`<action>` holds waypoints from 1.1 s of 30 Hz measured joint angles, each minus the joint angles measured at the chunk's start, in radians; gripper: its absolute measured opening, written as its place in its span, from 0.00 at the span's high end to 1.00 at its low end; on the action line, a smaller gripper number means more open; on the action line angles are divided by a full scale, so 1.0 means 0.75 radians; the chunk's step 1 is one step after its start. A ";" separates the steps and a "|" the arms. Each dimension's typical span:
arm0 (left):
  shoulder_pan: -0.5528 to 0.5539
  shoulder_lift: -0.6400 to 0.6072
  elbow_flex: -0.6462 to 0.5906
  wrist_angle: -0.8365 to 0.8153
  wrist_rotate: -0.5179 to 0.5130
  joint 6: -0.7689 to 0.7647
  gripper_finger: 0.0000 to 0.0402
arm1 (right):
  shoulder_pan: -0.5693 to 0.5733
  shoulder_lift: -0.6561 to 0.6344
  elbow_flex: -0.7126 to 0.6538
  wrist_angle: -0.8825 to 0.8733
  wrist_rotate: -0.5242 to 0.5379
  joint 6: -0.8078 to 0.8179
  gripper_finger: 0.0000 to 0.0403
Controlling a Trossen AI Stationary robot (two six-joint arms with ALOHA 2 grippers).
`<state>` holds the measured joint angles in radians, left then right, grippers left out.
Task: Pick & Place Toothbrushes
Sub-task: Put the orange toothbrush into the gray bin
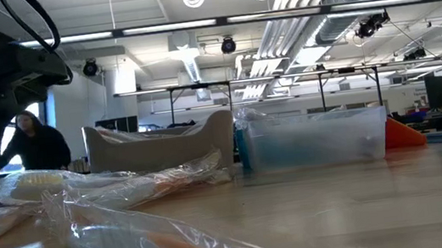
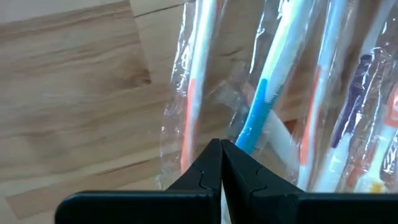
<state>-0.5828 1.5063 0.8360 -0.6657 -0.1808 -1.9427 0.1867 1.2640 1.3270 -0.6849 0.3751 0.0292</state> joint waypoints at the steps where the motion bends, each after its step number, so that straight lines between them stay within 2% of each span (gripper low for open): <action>1: 0.000 0.000 0.000 0.003 0.000 0.000 1.00 | 0.000 0.000 0.000 0.000 0.002 0.000 0.40; 10: 0.000 0.001 0.000 -0.075 0.000 -0.035 1.00 | 0.000 0.000 0.000 -0.001 0.020 0.000 0.40; 20: 0.000 0.003 0.000 -0.058 -0.002 -0.030 1.00 | 0.000 0.000 0.000 -0.001 0.021 -0.006 0.40; 33: 0.000 0.075 0.001 -0.092 0.025 -0.034 1.00 | 0.000 0.000 0.001 0.000 0.021 -0.006 0.40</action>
<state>-0.5831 1.5623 0.8368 -0.7350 -0.1623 -1.9682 0.1867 1.2640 1.3277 -0.6849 0.3912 0.0246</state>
